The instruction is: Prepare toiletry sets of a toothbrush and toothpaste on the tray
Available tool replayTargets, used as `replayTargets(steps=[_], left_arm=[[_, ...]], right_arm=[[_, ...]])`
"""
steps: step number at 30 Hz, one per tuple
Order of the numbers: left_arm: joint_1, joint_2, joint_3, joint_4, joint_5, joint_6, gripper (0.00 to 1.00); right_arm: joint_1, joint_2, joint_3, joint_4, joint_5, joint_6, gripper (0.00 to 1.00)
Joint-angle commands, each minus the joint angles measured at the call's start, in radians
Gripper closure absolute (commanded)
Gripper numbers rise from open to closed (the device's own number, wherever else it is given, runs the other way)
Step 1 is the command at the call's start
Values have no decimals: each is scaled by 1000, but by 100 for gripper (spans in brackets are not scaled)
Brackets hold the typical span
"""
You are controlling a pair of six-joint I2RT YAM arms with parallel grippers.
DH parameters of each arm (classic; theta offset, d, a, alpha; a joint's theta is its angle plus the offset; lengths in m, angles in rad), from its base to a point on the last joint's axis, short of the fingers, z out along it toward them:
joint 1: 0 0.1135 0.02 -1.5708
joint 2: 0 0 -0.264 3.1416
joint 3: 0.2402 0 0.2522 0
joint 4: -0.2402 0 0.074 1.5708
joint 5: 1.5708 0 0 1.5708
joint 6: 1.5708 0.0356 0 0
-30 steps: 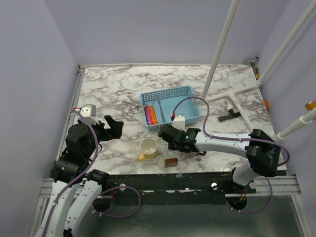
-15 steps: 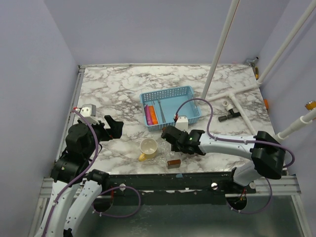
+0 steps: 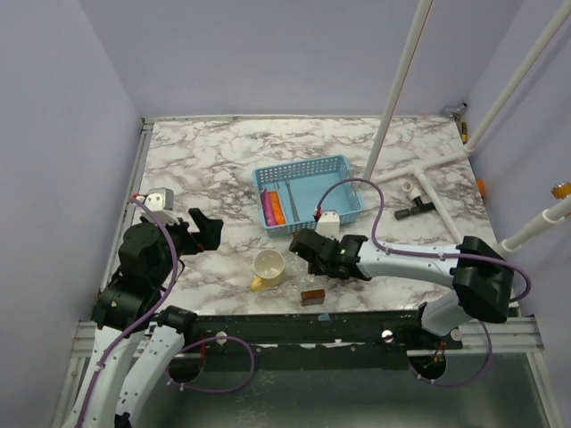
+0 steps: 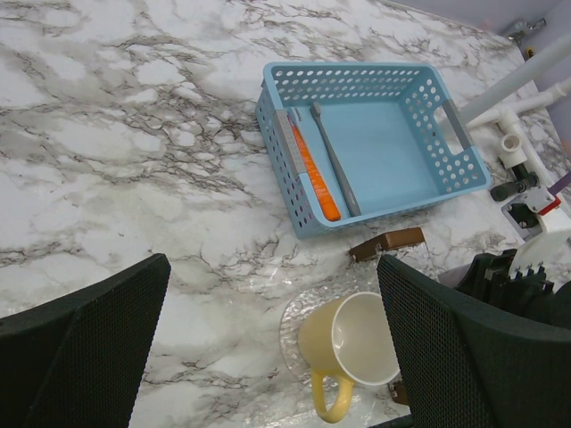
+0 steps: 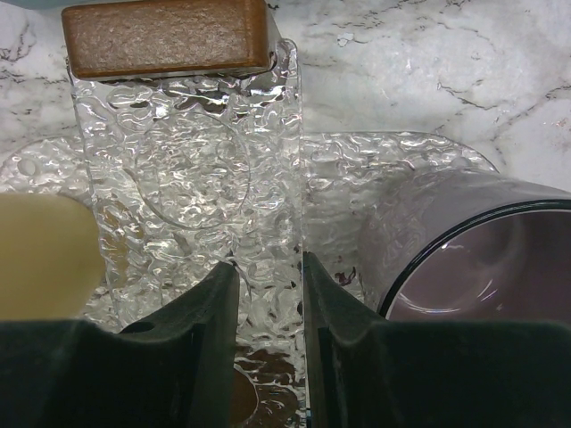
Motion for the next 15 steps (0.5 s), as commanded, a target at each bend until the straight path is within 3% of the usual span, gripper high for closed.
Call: replayTargets(steps=[1, 8, 15], left_arm=[[-6, -7, -10, -10, 7, 9, 1], [-6, -8, -12, -10, 8, 9, 1], [-6, -4, -12, -9, 7, 9, 1]], right_arm=[[14, 48, -5, -79, -4, 41, 99], [19, 54, 7, -83, 2, 45, 97], [22, 60, 17, -87, 7, 42, 89]])
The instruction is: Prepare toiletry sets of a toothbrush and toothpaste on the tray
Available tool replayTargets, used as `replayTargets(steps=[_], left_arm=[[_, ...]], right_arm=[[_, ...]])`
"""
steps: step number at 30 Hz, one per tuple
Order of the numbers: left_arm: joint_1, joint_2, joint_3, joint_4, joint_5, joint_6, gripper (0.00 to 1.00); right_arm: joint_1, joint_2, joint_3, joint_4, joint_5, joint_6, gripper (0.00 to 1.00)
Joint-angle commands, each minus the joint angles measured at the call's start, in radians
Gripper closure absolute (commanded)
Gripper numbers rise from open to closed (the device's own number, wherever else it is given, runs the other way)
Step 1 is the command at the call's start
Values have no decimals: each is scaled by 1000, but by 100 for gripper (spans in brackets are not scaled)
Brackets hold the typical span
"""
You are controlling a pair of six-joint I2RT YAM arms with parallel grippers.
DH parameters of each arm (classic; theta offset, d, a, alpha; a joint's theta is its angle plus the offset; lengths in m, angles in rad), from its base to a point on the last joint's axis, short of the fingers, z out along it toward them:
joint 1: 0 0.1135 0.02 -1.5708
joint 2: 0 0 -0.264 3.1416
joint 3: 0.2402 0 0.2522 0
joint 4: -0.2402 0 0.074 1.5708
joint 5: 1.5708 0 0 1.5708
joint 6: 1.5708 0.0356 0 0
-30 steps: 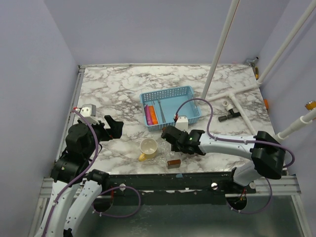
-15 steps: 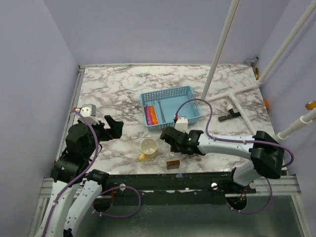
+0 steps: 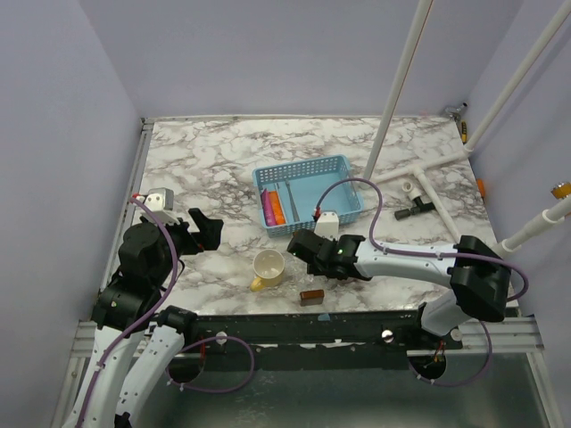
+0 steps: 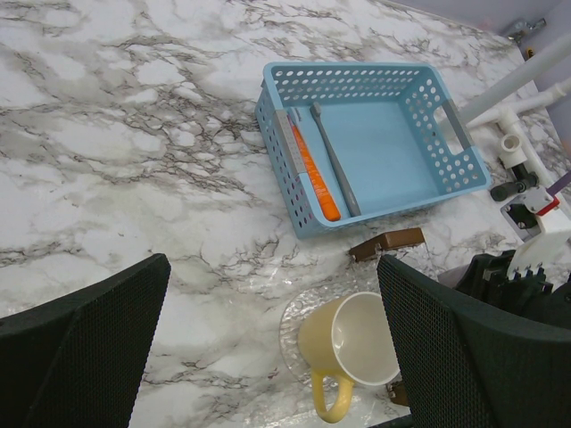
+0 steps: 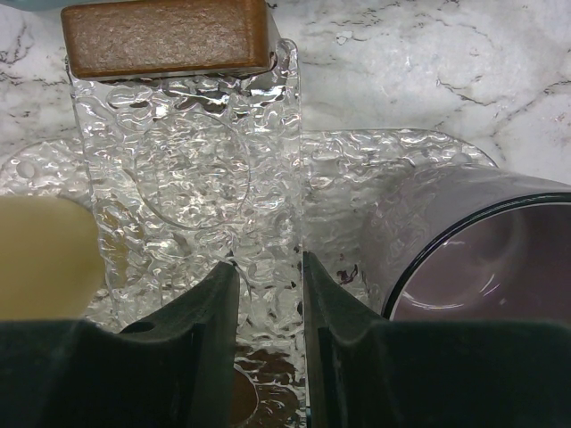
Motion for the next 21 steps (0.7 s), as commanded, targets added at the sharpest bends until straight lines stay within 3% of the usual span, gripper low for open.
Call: replayTargets(steps=[1, 7, 13, 21], left_arm=[[-6, -4, -12, -9, 8, 9, 1], [-6, -1, -12, -10, 8, 9, 1], [-6, 1, -10, -10, 9, 9, 1], [-6, -4, -10, -10, 10, 9, 1]], right_arm=[[13, 42, -4, -62, -6, 14, 88], [13, 48, 20, -95, 18, 7, 71], [14, 51, 43, -115, 35, 0, 61], [15, 68, 69, -124, 43, -7, 56]])
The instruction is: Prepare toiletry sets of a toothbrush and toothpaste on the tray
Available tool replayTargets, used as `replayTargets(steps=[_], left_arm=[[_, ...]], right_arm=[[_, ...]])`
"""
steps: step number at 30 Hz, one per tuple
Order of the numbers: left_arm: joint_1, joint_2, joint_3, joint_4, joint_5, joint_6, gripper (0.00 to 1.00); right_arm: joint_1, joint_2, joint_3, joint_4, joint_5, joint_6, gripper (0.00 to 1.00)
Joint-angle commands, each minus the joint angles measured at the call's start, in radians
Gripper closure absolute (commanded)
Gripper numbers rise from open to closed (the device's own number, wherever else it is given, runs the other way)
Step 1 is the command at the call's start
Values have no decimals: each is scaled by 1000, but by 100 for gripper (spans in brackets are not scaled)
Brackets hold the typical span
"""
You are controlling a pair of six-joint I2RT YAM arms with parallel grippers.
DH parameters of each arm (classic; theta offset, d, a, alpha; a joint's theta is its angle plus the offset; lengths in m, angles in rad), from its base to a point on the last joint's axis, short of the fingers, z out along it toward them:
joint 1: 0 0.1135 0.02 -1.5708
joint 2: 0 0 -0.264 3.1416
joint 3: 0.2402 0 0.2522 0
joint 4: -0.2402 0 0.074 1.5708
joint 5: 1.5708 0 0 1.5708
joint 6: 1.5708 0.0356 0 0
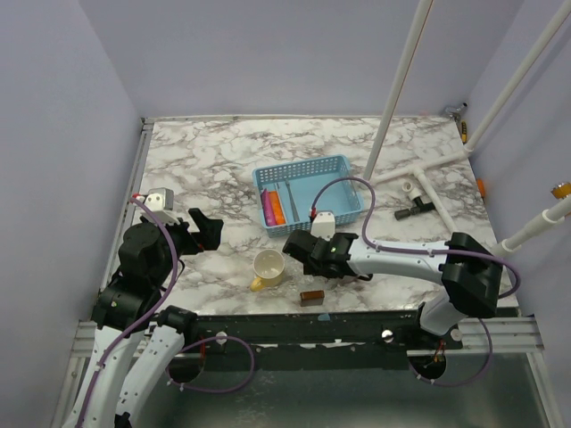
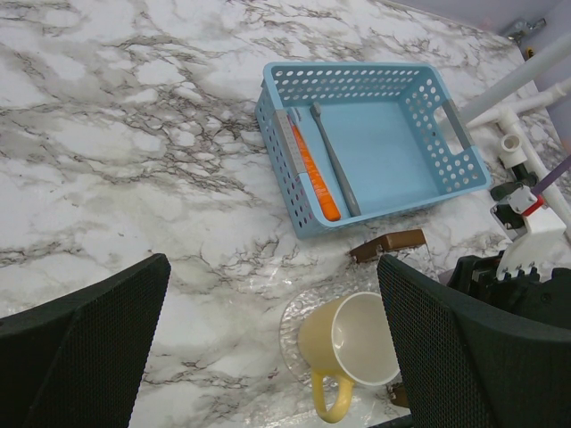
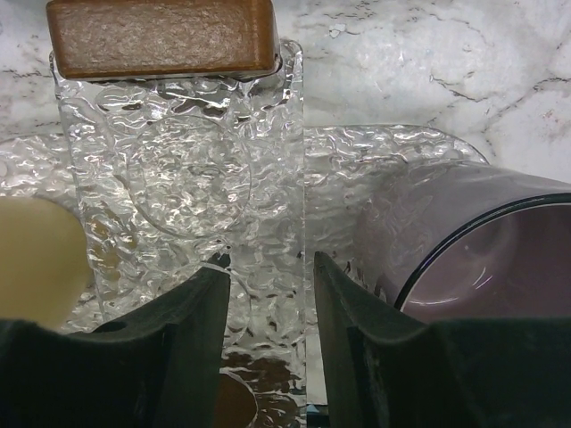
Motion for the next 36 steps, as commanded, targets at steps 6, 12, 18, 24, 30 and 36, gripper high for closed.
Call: replayTargets(steps=[6, 12, 18, 24, 30, 36], left_arm=[[-6, -4, -10, -8, 10, 9, 1], [-6, -8, -10, -9, 8, 8, 1], [-6, -8, -10, -9, 8, 9, 1], [-6, -9, -10, -9, 8, 9, 1], [-6, -6, -12, -9, 5, 10, 1], [-6, 11, -10, -9, 3, 10, 1]], right_arm=[[10, 15, 46, -83, 46, -8, 55], [12, 13, 87, -119, 72, -17, 53], [12, 8, 125, -150, 89, -23, 50], [12, -17, 179, -203, 114, -39, 50], [12, -67, 237, -195, 128, -110, 49], [7, -39, 357, -184, 164, -217, 48]])
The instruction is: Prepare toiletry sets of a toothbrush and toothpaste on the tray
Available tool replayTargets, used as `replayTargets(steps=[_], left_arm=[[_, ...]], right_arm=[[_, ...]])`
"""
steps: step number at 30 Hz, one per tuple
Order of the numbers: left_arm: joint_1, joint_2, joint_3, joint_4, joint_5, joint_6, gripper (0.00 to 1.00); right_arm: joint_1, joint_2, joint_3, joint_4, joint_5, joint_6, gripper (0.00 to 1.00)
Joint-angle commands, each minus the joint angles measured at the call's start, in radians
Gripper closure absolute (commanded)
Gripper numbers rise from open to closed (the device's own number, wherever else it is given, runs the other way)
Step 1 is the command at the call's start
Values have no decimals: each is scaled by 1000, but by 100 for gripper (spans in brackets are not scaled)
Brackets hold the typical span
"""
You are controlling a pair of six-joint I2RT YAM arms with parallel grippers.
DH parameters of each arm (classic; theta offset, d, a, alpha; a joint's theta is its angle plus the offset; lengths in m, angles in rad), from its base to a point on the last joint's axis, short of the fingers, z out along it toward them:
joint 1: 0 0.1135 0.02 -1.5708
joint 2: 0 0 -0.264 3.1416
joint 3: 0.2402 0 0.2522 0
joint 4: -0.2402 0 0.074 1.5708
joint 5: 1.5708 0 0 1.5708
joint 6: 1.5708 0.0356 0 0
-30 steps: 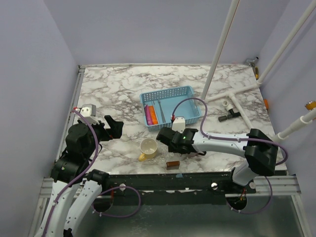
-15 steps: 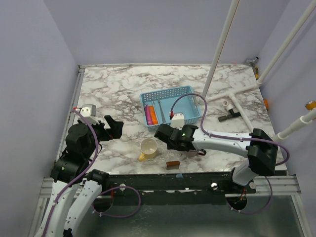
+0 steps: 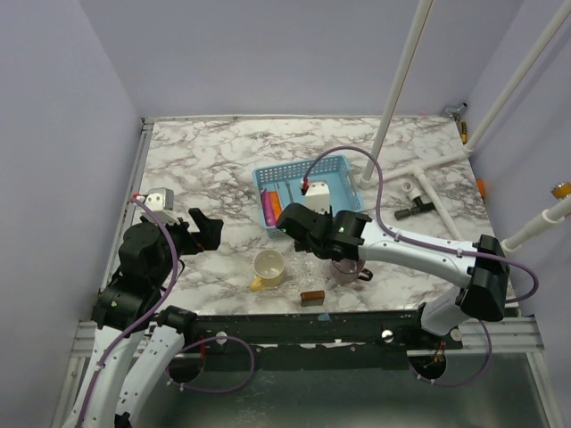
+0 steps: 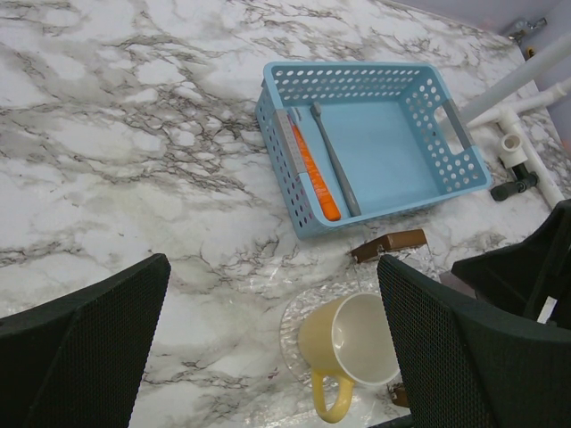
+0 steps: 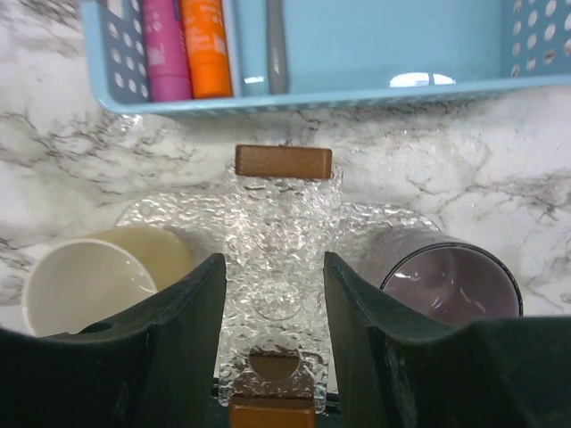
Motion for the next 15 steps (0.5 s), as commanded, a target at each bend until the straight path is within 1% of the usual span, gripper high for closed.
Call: replayTargets(steps=[1, 7, 11, 15], left_arm=[[-6, 11, -9, -10, 2, 10, 1], [-6, 19, -10, -12, -7, 12, 1], [-6, 29, -10, -13, -9, 12, 1], [-6, 36, -12, -9, -7, 13, 1]], right_arm=[[-4, 10, 96, 3, 68, -108, 48], [-60, 85, 198, 96, 24, -243, 48], [-129, 142, 247, 168, -53, -312, 49], [-206, 207, 277, 246, -179, -353, 50]])
